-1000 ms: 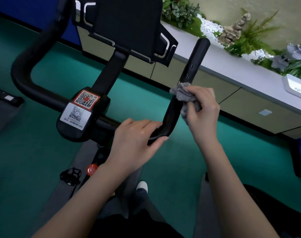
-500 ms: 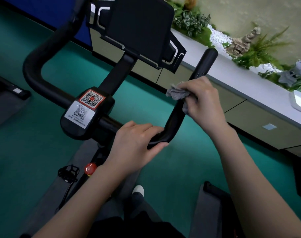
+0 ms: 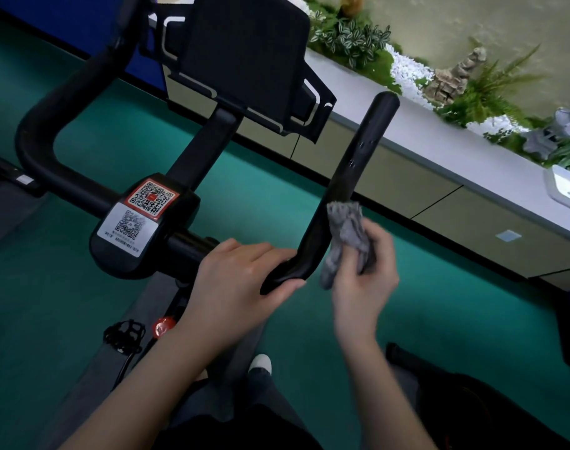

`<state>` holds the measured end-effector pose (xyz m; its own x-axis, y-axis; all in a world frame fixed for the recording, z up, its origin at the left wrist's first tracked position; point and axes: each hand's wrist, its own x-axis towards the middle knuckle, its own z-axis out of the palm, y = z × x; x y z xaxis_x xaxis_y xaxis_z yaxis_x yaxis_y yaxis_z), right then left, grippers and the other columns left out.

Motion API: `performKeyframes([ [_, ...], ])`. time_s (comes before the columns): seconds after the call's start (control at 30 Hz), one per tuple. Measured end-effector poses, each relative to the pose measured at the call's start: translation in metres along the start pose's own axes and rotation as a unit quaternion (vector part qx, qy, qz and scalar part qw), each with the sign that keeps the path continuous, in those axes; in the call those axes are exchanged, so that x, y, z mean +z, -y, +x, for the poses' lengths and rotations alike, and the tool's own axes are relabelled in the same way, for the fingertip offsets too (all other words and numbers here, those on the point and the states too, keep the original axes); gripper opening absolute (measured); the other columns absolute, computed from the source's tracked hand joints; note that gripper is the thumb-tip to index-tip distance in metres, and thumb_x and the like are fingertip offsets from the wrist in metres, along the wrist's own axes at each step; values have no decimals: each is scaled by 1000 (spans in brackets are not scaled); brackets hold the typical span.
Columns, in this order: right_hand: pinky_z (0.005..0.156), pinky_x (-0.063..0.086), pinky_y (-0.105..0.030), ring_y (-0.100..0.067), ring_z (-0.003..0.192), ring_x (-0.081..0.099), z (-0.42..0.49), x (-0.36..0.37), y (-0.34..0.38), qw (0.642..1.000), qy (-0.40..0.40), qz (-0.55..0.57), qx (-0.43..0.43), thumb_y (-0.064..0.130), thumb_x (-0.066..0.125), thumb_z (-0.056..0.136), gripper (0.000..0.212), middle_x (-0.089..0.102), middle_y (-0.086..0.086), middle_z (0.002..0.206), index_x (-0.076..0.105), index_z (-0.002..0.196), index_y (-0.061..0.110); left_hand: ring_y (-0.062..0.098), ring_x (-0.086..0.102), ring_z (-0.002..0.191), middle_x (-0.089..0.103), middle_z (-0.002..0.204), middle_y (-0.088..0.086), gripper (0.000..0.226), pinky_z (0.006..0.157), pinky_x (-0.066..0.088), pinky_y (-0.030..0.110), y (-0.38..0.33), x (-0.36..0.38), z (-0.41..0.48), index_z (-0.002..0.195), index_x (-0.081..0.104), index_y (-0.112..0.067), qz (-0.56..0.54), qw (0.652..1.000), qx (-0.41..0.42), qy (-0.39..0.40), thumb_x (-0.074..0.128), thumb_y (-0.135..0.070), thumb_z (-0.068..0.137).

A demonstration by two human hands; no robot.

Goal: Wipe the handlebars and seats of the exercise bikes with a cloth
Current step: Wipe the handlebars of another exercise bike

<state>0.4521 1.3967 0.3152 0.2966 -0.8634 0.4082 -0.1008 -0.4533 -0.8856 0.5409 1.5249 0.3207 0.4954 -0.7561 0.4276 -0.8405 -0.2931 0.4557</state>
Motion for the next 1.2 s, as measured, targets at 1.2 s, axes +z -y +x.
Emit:
performKeyframes([
  [1.2,70,56,-32,-23,71,67,-5,12,-12,807,64,378,449,-7,48,91,15,69,-16,83,63,94,-3,14,62,72,68,89,-11,33,65,42,29,0,0,0,103,70,-21,10,1000,14,26,59,-49,88],
])
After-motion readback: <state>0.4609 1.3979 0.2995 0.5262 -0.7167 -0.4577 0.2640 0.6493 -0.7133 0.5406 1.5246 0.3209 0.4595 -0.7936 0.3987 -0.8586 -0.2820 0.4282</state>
